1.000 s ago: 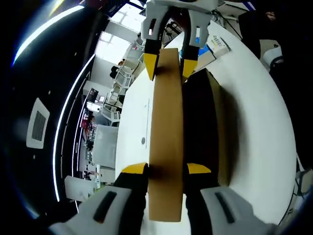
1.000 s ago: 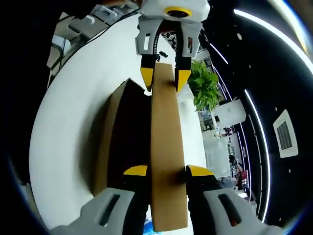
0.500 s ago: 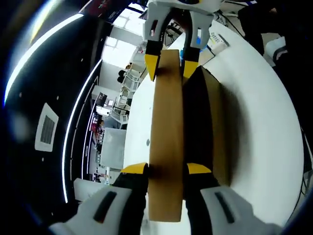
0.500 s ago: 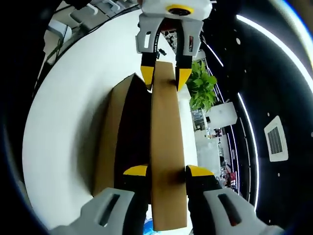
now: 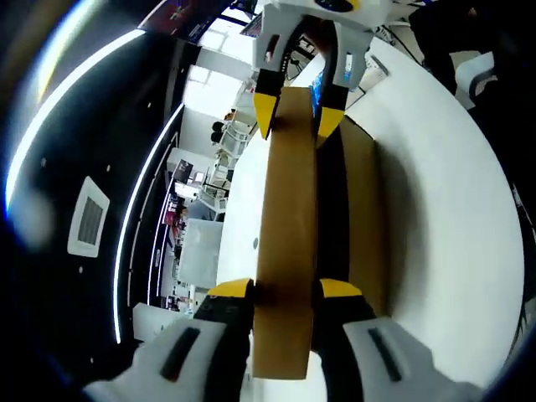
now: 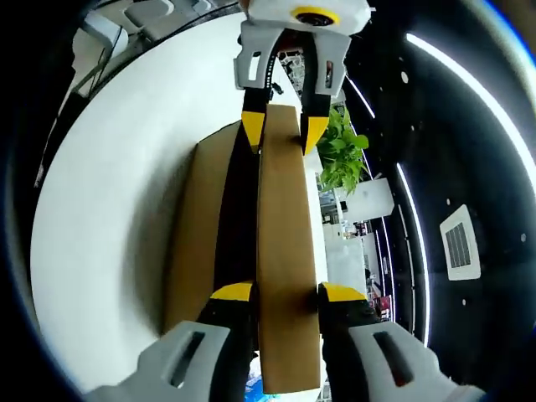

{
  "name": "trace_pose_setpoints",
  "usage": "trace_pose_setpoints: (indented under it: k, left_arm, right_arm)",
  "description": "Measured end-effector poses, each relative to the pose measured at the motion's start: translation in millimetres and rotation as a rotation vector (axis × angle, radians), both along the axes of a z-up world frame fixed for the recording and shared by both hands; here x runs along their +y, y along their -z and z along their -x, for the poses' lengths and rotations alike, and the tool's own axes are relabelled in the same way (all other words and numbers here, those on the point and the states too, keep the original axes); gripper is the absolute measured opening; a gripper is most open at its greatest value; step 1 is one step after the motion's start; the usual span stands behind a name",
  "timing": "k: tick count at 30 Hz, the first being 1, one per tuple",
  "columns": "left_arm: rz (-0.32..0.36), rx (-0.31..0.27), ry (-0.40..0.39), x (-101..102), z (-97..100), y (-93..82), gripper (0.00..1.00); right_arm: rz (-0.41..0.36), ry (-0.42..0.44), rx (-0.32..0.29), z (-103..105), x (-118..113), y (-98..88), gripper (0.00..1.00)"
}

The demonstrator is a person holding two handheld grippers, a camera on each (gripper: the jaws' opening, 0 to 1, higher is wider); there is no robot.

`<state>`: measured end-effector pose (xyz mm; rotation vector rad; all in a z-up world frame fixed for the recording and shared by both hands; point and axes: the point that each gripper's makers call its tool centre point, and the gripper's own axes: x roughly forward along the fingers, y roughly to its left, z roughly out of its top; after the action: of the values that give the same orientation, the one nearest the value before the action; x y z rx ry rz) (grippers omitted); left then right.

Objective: Operate the shoe box by opening the lid, removing the specified soft item, and placing it in the target area until the item is outside and the box remains undamaged.

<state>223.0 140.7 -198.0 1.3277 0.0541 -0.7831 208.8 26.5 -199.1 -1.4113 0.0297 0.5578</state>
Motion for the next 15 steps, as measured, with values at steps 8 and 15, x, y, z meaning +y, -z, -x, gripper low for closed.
trace_pose_setpoints:
  k: [8,15]
  left_arm:
    - [0.003,-0.027,-0.001,1,1.6,10.1,0.29]
    - [0.008,-0.064,-0.008,3,4.2,18.3,0.29]
  right_arm:
    - [-0.01,0.007,-0.028,3,2,8.3,0.29]
    - [-0.01,-0.001,-0.052,5,4,15.0,0.29]
